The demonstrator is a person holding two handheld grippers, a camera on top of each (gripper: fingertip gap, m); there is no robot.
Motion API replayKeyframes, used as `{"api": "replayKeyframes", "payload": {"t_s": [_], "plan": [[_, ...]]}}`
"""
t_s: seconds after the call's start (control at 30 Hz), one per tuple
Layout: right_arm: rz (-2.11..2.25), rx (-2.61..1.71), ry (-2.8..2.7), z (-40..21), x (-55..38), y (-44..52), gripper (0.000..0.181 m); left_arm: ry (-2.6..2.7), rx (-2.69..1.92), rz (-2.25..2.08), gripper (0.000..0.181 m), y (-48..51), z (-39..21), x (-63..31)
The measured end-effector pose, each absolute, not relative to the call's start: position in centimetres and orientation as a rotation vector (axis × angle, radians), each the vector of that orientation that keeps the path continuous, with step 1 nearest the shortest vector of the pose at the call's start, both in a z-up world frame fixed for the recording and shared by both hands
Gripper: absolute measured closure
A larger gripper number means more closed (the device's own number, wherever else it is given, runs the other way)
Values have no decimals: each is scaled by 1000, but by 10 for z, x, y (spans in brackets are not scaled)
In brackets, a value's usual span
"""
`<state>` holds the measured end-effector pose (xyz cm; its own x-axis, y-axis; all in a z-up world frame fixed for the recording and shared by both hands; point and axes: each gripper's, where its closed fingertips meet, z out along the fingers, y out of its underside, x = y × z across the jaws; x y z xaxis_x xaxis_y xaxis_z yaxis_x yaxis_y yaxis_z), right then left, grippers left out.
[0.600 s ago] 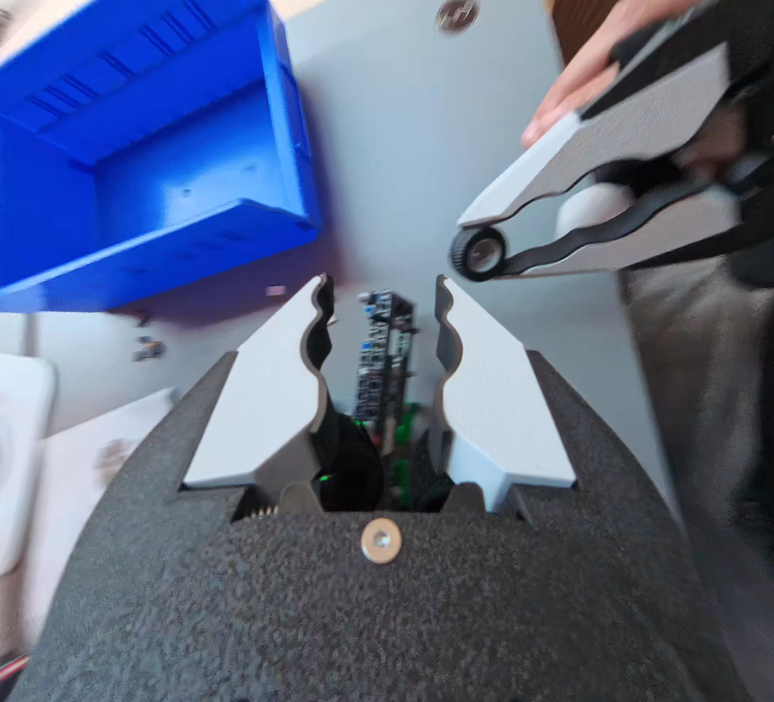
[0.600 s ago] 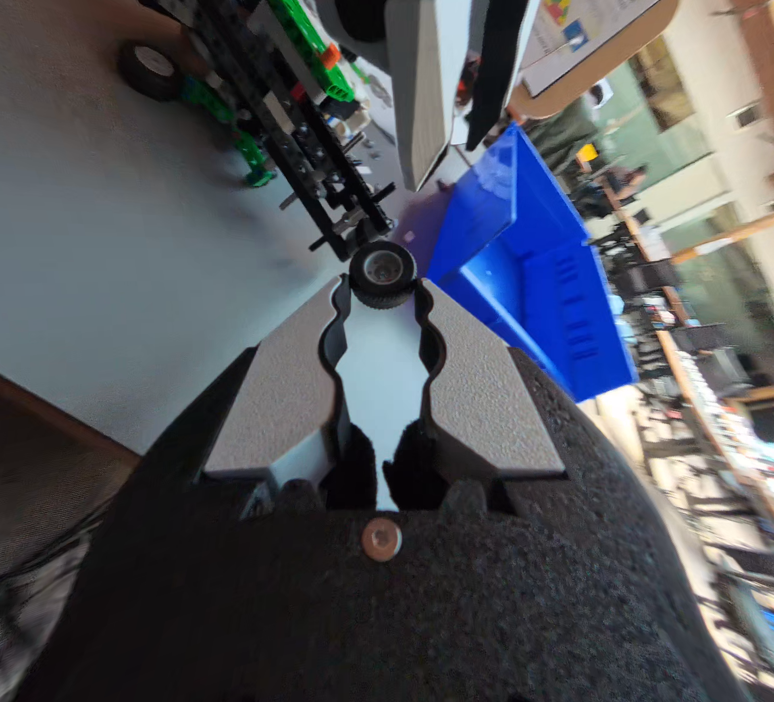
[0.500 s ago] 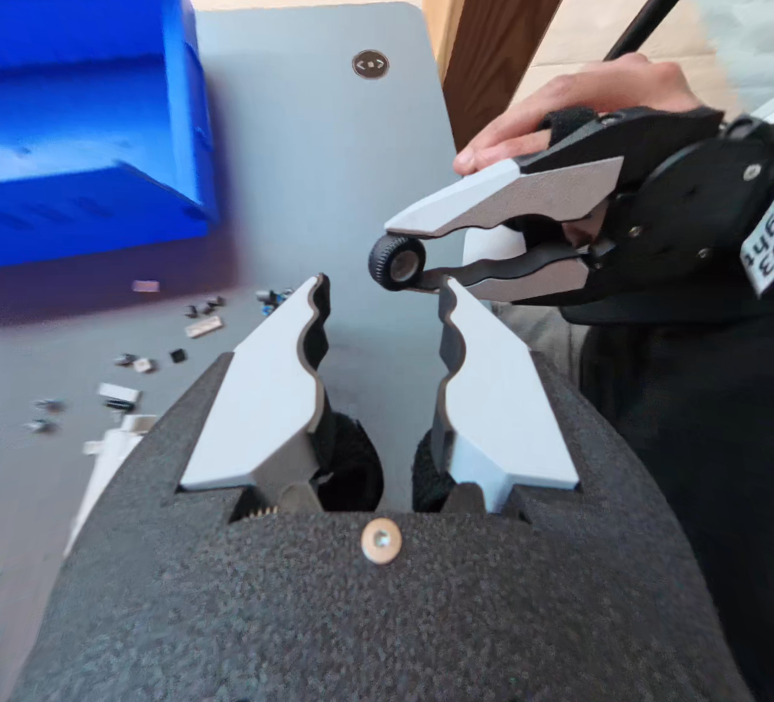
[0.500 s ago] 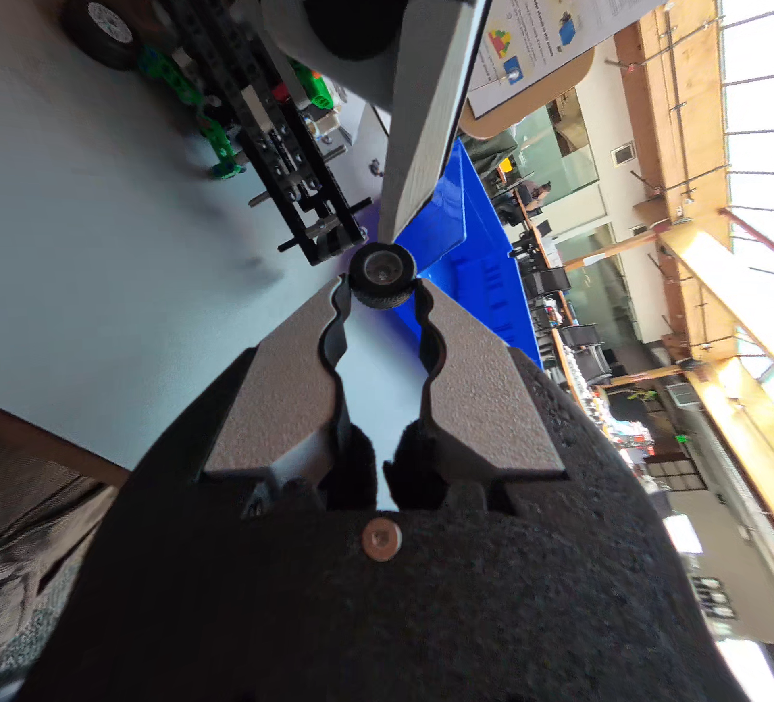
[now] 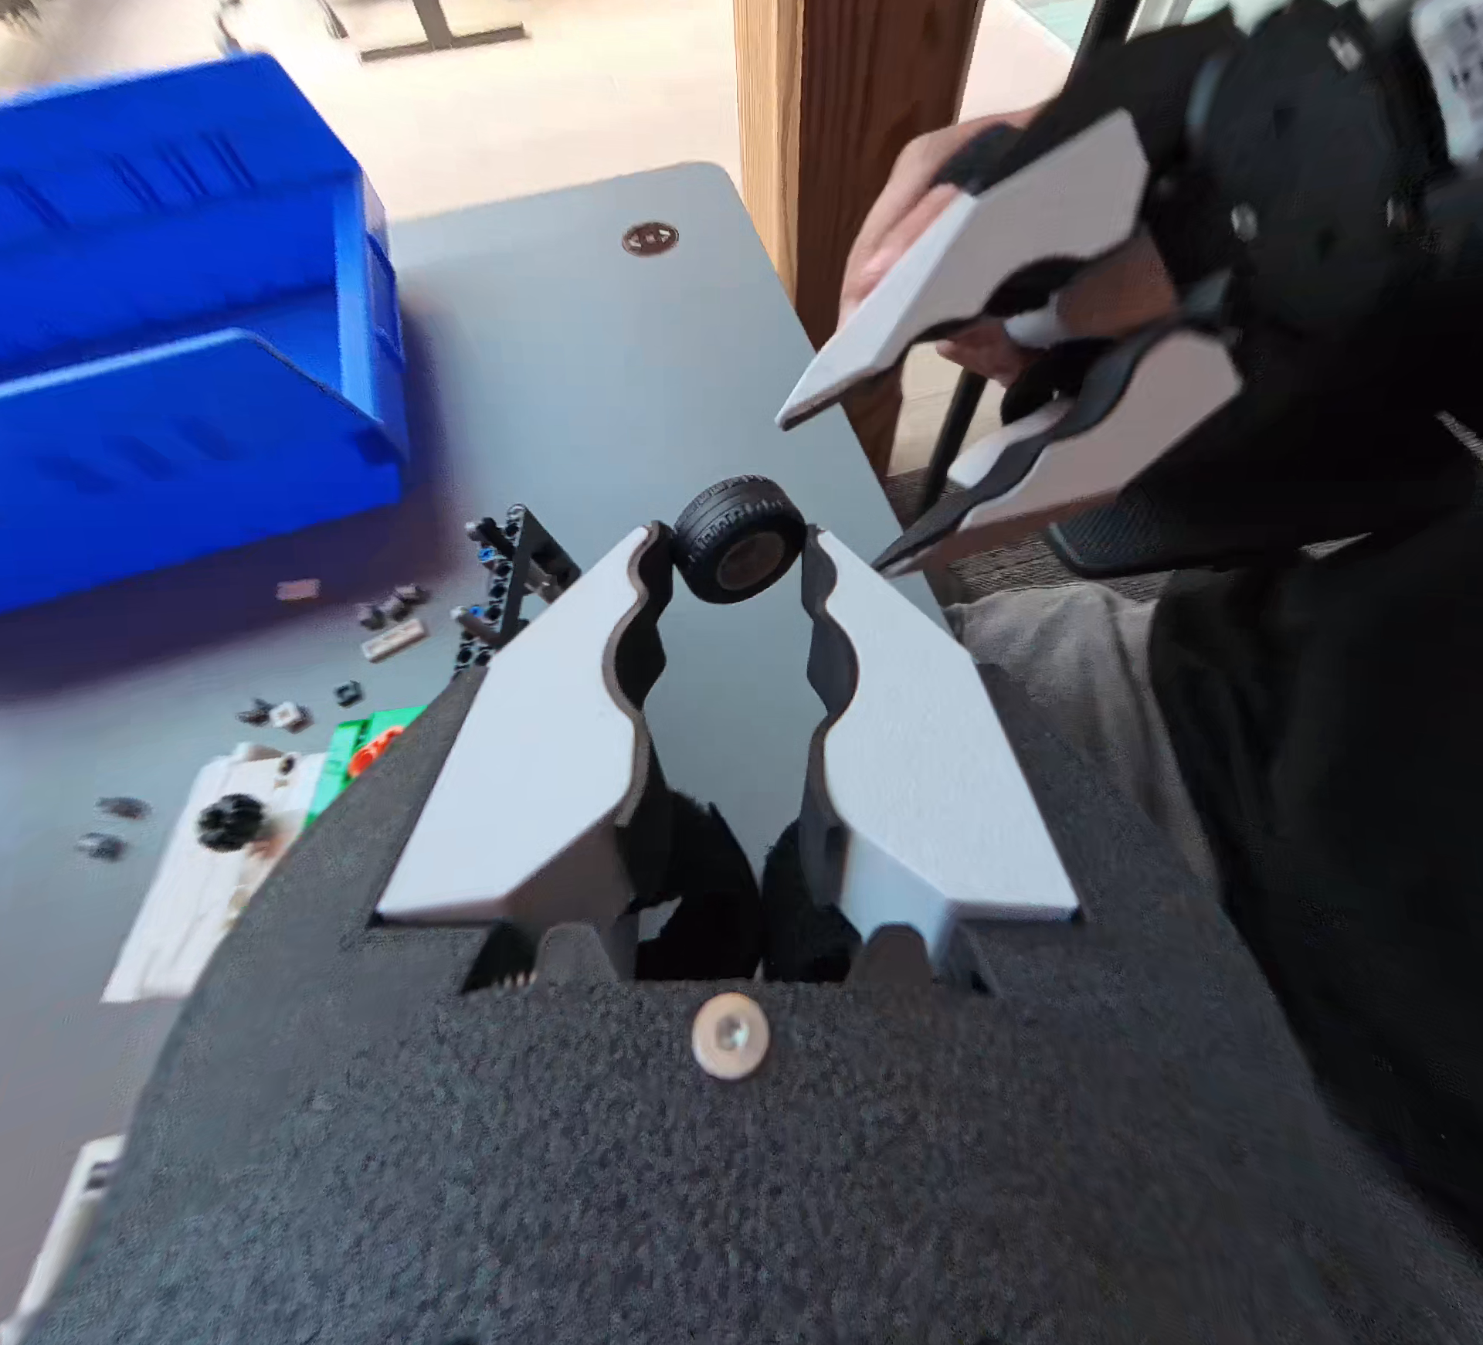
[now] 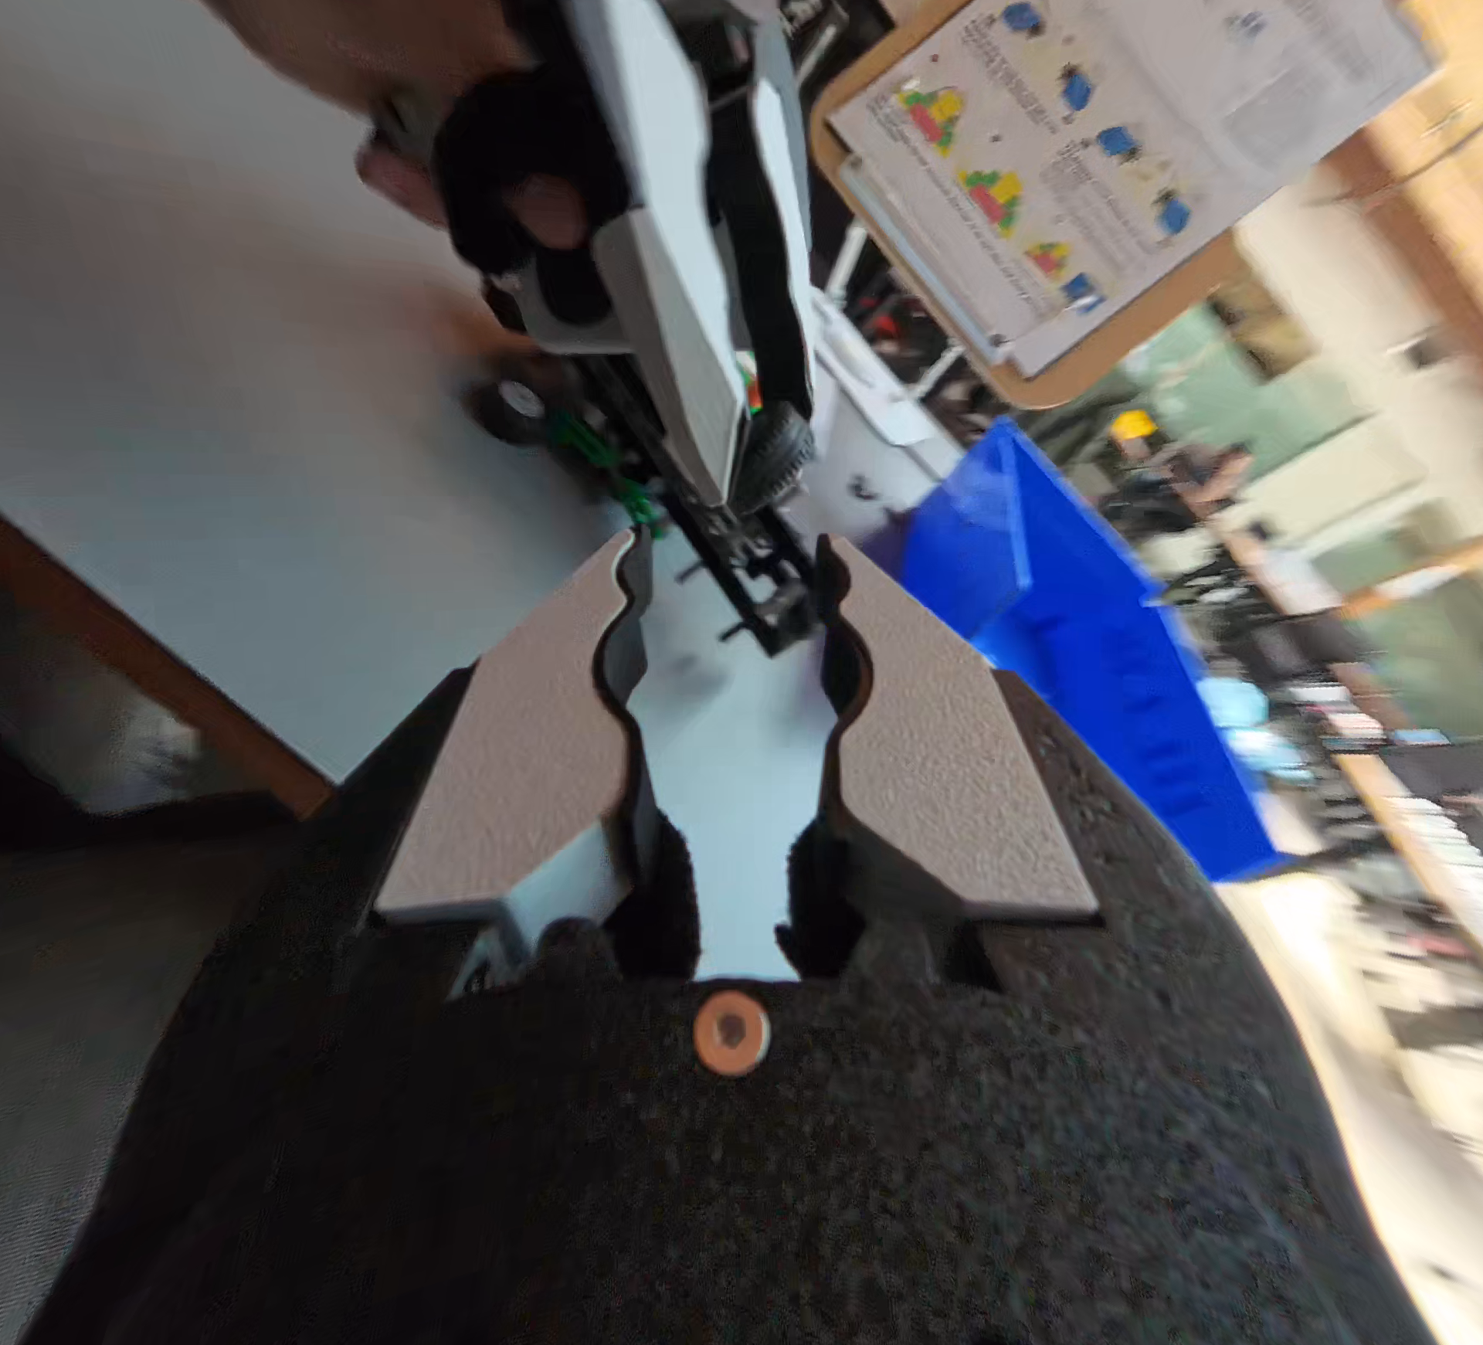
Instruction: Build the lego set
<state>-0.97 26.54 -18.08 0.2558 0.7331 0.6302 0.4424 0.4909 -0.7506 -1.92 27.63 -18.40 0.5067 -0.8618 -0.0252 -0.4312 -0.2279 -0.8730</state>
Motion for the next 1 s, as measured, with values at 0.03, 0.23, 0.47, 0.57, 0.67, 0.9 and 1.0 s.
{"api": "replayKeyframes", "payload": {"t_s": [0.03,0.23,0.47,0.57,0.67,0.9,1.0], "plan": [[514,-1232,-1364,-180,-10,261,142,1105,-1764,-531,150,273,-181,-24],[2169,-1536,-1162,-147,-17,229,141,1226,-1305,-115,150,245,-169,-36],[2030,-1565,-1286,-169,-39,214,140,1255,-1135,-37,150,230,-175,-25],[1933,-1564,-1271,-169,-39,219,151,1239,-1106,26,150,231,-174,-22],[1814,-1594,-1283,-173,-40,225,151,1229,-1096,158,151,237,-176,-23],[1637,-1648,-1255,-180,-38,250,151,1125,-1266,308,151,262,-184,-26],[1289,-1697,-1265,-187,-27,296,151,1055,-1345,399,152,279,-175,-42]]}}
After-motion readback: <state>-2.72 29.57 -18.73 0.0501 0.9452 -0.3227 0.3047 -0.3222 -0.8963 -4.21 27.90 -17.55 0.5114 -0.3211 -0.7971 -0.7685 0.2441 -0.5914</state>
